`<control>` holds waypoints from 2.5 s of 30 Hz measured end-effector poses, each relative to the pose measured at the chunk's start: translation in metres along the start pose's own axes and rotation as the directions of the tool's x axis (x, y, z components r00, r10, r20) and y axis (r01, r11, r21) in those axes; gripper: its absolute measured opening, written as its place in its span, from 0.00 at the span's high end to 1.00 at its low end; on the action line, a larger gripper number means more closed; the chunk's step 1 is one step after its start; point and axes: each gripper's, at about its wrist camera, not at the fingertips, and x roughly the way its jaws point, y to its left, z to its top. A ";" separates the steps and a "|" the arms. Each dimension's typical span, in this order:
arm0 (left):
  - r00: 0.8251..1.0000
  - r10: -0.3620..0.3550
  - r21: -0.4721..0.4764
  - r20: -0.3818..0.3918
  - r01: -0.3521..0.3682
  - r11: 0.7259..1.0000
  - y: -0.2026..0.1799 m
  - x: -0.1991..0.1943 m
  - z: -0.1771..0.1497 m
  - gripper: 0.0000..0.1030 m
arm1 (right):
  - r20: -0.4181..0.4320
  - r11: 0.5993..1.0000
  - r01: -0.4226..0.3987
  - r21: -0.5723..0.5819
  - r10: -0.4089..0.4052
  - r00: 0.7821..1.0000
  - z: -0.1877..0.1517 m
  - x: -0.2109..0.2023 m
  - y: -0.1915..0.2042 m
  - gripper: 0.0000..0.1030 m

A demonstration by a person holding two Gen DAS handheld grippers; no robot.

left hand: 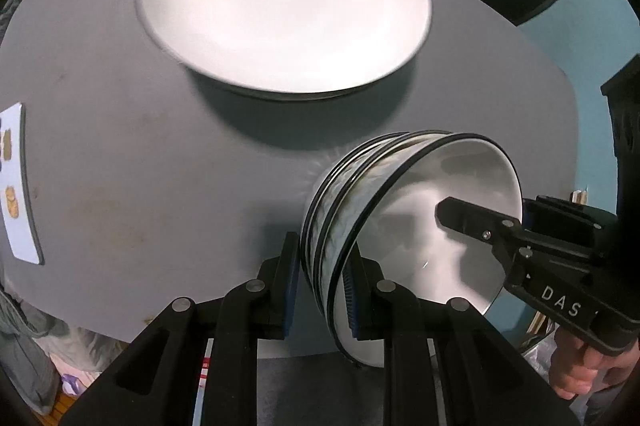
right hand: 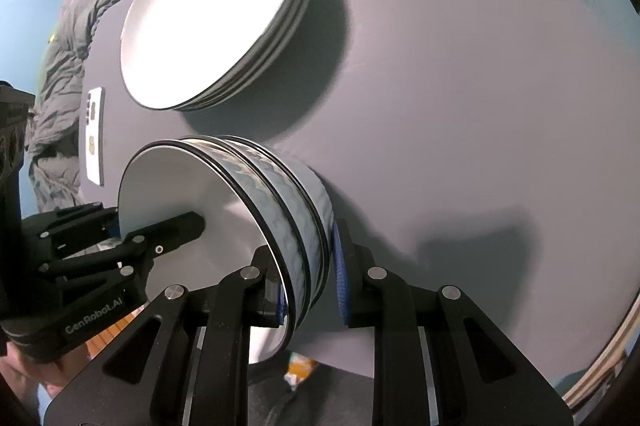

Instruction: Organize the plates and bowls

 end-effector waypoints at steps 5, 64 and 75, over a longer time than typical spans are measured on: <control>1.000 0.000 -0.007 -0.001 0.000 1.000 0.007 0.004 0.003 0.81 | -0.005 1.000 0.001 -0.011 -0.001 1.000 0.000 0.009 0.023 0.81; 0.998 -0.068 0.084 -0.008 0.069 0.994 0.033 0.012 0.005 0.78 | 0.069 0.991 -0.053 0.119 0.045 0.997 -0.023 0.017 0.032 0.82; 0.996 -0.088 0.070 0.011 0.087 0.994 0.042 -0.021 0.009 0.78 | 0.091 0.993 -0.053 0.106 0.043 0.995 -0.018 -0.005 0.051 0.82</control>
